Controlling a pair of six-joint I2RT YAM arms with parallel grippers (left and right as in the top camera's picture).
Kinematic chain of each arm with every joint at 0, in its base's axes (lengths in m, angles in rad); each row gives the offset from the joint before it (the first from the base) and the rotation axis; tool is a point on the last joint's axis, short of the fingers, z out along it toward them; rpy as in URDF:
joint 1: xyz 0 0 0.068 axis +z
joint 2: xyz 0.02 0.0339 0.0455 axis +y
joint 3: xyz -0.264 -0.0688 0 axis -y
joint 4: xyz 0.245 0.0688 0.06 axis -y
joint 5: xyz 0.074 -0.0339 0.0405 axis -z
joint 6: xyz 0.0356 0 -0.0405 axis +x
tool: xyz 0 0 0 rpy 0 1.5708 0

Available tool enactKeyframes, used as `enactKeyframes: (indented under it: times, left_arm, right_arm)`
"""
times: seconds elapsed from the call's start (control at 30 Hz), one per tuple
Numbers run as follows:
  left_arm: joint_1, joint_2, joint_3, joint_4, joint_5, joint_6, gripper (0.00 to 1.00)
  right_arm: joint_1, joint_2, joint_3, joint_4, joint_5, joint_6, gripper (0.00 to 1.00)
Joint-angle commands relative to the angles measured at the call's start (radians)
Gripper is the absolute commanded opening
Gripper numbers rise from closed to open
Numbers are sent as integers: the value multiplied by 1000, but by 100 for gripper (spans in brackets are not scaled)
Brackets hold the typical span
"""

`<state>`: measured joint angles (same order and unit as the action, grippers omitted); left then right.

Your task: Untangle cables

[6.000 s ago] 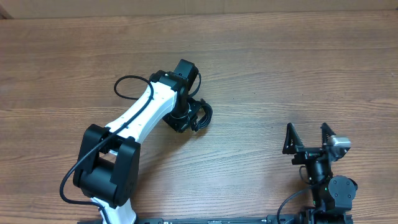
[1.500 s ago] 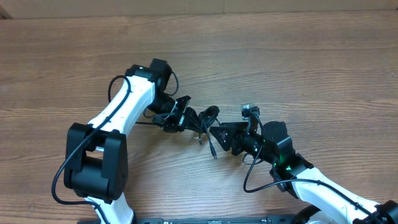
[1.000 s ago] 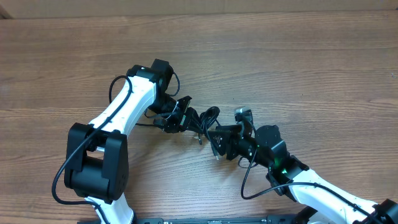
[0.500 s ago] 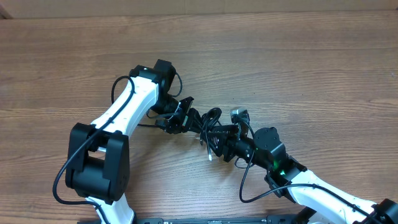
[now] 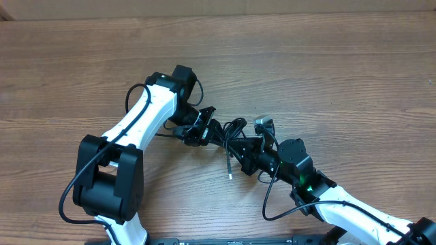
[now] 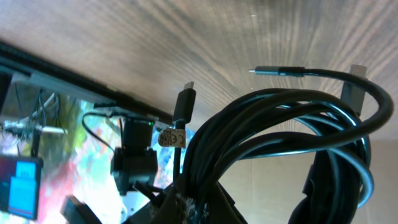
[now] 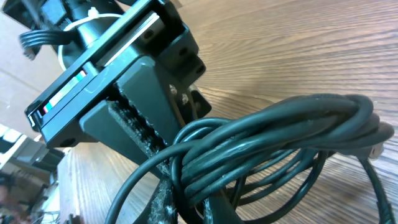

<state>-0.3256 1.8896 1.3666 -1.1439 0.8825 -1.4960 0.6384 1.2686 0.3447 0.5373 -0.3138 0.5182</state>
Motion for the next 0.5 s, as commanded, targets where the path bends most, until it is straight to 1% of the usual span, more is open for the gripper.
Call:
enactKeyframes:
  times: [0.0, 0.13, 0.17, 0.27, 0.33, 0.4, 0.47]
  left_arm:
    - [20, -27, 11, 50, -13, 100, 4]
    - [73, -27, 11, 125, -23, 201, 4]
    - [90, -27, 11, 155, -32, 243, 4]
    - [117, -27, 11, 211, -74, 319, 4]
    - [130, -27, 11, 238, -124, 346, 4]
    - [133, -27, 11, 252, -171, 349, 4]
    - [133, -27, 11, 264, -187, 349, 4]
  right_arm:
    - [2, 2, 2, -27, -28, 12, 4]
    - [2, 2, 2, -100, -98, 12, 4]
    - [2, 1, 2, -127, -123, 17, 4]
    - [1, 1, 2, -151, -187, 66, 4]
    - [1, 1, 2, -151, -243, 87, 4]
    - [1, 2, 2, -151, -291, 88, 4]
    - [1, 2, 2, -156, -319, 88, 4]
